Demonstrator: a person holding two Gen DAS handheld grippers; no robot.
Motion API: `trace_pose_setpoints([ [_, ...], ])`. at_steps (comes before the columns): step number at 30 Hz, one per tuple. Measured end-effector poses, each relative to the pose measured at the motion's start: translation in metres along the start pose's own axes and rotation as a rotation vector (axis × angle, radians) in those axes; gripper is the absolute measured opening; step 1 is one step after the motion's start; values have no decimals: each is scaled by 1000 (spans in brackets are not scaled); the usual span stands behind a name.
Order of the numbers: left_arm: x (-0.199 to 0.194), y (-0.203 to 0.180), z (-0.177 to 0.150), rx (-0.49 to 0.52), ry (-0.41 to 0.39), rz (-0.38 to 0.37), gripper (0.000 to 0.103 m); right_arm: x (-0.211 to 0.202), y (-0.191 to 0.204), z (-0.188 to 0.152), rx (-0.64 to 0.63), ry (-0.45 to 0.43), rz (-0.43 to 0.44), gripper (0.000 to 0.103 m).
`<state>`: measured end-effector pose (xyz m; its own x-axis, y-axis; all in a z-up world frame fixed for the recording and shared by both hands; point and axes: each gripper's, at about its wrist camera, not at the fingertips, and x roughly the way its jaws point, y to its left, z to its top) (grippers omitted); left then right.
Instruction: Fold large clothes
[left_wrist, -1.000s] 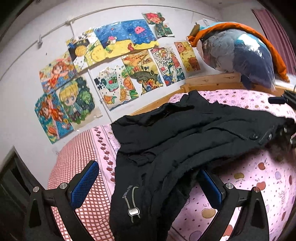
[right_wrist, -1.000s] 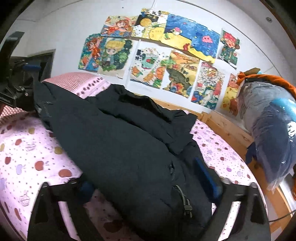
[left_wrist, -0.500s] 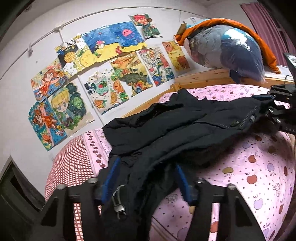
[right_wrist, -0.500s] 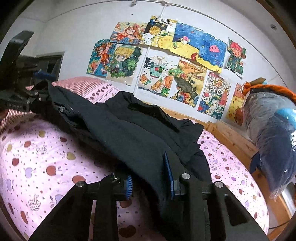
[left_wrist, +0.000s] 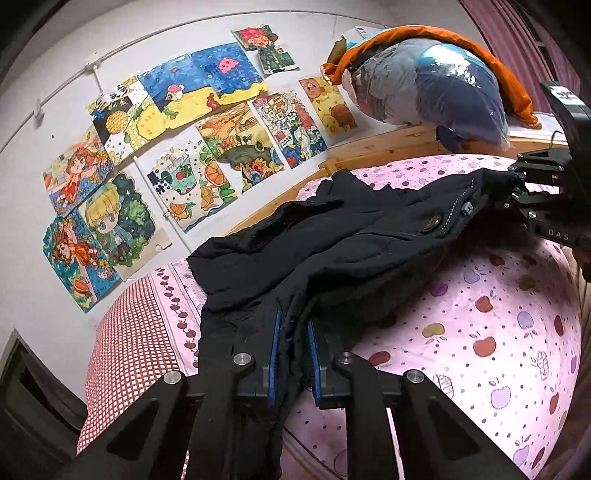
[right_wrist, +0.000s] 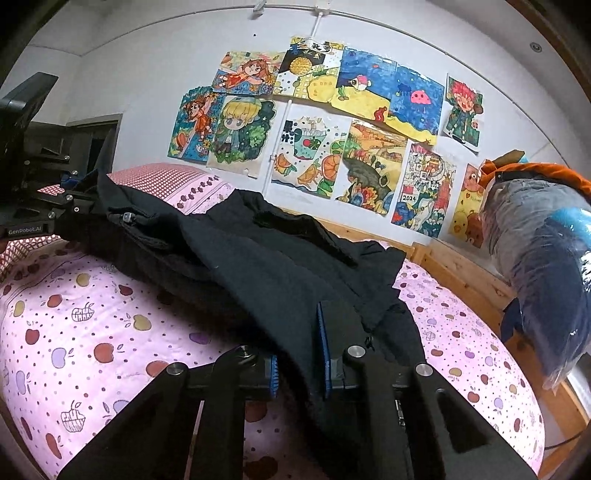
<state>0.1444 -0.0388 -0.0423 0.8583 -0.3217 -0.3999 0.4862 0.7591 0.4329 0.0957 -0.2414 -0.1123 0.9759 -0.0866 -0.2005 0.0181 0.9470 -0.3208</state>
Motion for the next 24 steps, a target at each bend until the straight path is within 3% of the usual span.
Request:
trace_pose_setpoints([
  [14,37,41,52,-93,4,32,11,33,-14,48,-31,-88,-28,13],
  [24,76,64,94,-93,-30,92,11,74,-31,81,-54,-135,-81,13],
])
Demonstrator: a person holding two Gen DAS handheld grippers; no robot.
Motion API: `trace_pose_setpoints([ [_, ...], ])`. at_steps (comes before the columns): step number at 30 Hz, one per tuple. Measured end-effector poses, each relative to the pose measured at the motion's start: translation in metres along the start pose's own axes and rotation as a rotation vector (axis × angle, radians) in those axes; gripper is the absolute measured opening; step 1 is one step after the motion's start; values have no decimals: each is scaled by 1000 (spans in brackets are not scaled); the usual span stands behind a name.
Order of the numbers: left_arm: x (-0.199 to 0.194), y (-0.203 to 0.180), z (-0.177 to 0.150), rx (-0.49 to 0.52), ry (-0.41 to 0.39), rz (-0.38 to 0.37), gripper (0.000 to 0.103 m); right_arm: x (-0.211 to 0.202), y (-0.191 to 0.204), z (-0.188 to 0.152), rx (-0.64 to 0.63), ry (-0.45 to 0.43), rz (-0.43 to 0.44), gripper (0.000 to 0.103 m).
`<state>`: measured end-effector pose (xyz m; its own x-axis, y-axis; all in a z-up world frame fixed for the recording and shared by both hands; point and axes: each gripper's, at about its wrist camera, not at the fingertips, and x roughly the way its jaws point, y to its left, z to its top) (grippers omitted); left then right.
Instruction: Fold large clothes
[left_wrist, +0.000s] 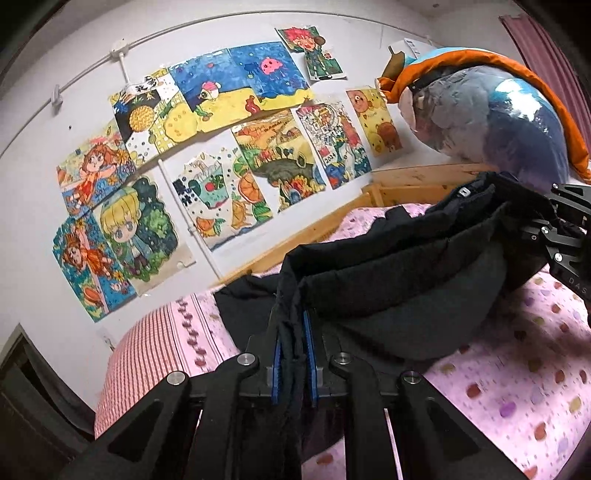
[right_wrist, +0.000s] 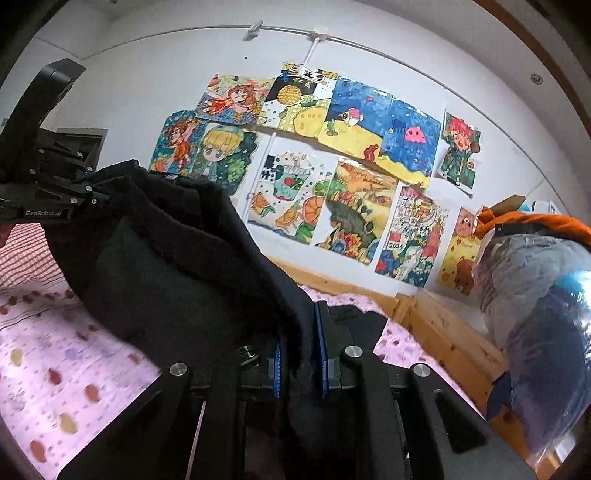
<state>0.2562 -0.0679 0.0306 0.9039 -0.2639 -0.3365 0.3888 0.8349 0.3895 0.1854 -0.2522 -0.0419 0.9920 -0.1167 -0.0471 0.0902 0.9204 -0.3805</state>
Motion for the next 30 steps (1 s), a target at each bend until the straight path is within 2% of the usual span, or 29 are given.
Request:
trace_pose_setpoints([
  [6,25,1,17,18,5,27,11,31,-7,9,-12,-4,-28,13],
  [17,68,9,34,-9,15,43,11,77,-7,19,-68,-13,-59,13],
  [30,121,26,41,-33,23,69,10,138,-5,33,-104,-17,-72,13],
])
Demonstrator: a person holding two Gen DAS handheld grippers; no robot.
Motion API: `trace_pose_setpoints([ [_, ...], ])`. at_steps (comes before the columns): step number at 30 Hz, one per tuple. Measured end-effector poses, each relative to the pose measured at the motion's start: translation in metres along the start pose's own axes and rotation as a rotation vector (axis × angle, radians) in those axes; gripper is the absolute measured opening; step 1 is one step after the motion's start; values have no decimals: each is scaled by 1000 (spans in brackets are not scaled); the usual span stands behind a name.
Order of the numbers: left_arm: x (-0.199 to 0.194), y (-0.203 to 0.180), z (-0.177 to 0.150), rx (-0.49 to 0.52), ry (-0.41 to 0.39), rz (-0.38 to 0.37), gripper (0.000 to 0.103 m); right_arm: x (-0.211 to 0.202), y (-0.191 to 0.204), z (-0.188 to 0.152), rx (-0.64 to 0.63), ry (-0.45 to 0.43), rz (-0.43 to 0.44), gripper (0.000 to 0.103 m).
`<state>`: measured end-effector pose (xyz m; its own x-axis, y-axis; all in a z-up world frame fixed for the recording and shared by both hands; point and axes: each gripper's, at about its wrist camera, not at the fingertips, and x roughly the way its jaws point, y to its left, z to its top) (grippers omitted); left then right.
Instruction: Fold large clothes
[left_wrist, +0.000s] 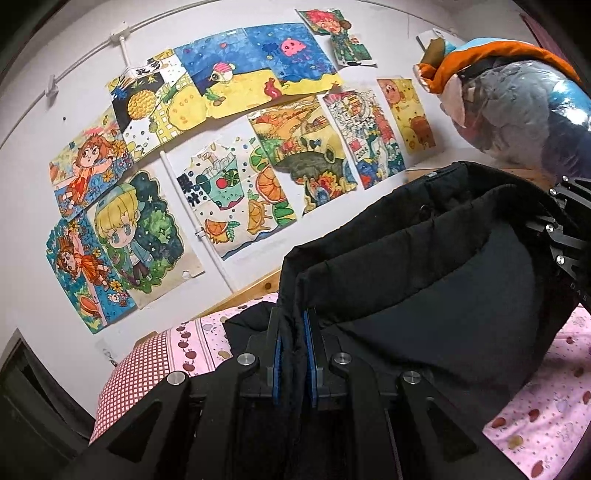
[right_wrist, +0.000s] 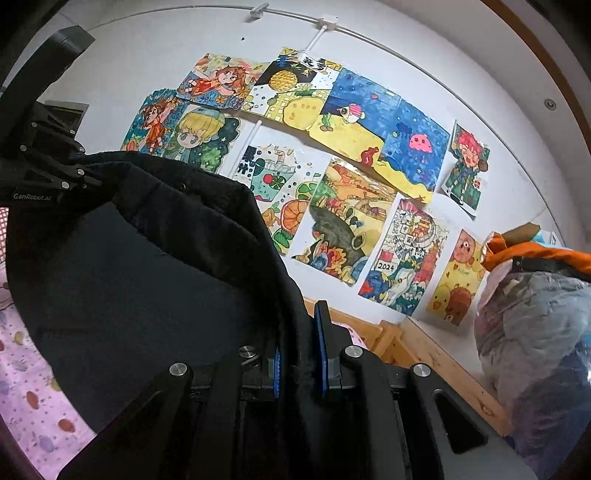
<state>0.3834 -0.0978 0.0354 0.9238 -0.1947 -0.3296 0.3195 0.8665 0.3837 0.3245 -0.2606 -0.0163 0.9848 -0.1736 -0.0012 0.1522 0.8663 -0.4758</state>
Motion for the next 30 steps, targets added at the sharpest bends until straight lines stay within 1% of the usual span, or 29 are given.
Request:
trace_pose_setpoints([
  [4,18,9,1,-31,-9,16,10,26,5,8,-3,-2,-1,13],
  [8,36,15,1,-65,-33,57,10,50,11,14,2,-12,-11,13],
  [11,61,18,1,-83,-15,74,10,71,15,16,27,-6,-6,13],
  [15,90,18,0,-86,4,83,10,102,21,9,39,15,-13,13],
  [24,135,12,1,-75,-13,110,10,158,26,-7,37,66,-22,13],
  [27,149,12,-2,-77,4,106,10,174,29,-11,35,91,-16,13],
  [30,160,12,-7,-91,11,86,11,186,34,-17,35,115,-10,13],
])
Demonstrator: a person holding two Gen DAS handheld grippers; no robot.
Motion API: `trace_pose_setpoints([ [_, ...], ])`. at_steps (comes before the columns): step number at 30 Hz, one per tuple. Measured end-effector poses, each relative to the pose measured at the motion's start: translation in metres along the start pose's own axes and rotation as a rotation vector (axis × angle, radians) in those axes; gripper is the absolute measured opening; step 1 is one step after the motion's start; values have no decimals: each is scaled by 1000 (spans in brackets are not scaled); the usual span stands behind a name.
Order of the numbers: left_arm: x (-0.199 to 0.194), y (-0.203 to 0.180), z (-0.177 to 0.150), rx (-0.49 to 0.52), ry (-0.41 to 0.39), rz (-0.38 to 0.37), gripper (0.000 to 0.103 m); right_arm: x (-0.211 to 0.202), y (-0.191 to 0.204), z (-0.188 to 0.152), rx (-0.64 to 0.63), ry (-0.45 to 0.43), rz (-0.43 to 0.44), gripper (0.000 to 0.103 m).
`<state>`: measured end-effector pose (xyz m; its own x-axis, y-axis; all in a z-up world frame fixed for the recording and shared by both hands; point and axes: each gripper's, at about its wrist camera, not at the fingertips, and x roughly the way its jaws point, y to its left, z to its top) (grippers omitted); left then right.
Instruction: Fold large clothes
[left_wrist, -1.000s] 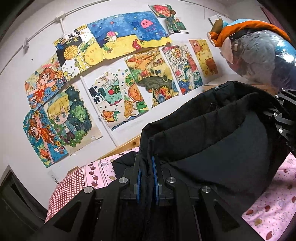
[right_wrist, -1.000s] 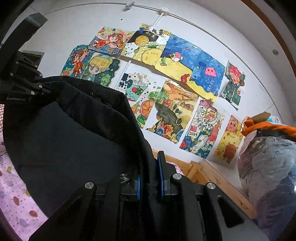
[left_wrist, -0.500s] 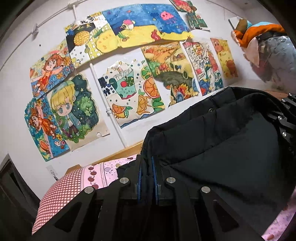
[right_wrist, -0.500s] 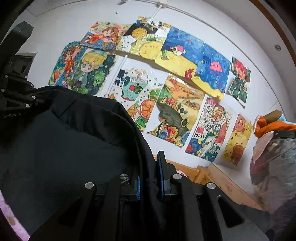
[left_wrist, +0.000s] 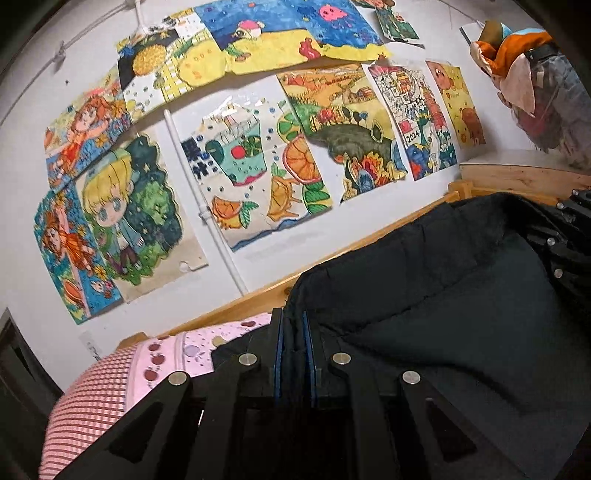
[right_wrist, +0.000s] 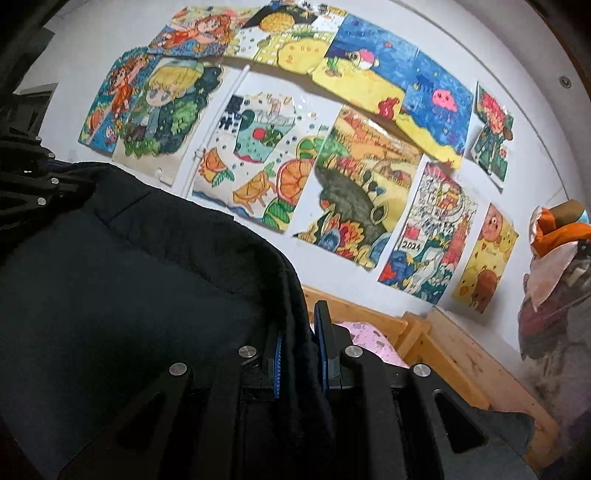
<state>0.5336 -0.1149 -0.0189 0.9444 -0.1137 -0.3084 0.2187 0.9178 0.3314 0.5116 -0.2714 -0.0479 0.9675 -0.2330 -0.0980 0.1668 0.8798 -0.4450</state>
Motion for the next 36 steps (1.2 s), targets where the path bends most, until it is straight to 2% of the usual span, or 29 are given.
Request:
trace_pose_setpoints([
  [4,5,7,-7,-48,-21,-42,16,16,7,-8,-6,43,15,13],
  [7,10,8,-8,-54,-16,-52,16,25,11,-10,-16,69,21,13],
  [9,13,7,-7,-54,-5,-58,17,29,12,-10,-19,89,31,13],
  [12,19,13,-5,-84,24,-83,24,37,8,-8,-5,130,68,16],
  [13,19,18,-5,-111,29,-99,30,38,4,-7,9,138,87,17],
  [15,15,29,-6,-176,23,-115,56,36,-4,-6,31,134,107,27],
  [16,12,34,-6,-210,9,-114,79,32,-9,-5,42,120,116,32],
  [17,4,43,-6,-263,-21,-109,88,30,-13,-5,49,109,120,45],
  [18,0,49,-6,-298,-38,-111,88,25,-18,-5,57,92,120,59],
  [20,-4,60,-5,-362,-40,-134,88,13,-29,-4,78,49,114,72],
  [23,-10,68,-4,-418,-28,-124,91,-2,-42,1,103,31,106,78],
  [27,-30,68,0,-412,-63,-138,98,-27,-63,10,138,-12,101,92],
  [32,-58,55,-5,-360,-83,-209,102,-64,-87,10,174,-41,158,97],
  [36,-66,35,-27,-335,-33,-266,102,-75,-85,-10,151,14,228,98],
])
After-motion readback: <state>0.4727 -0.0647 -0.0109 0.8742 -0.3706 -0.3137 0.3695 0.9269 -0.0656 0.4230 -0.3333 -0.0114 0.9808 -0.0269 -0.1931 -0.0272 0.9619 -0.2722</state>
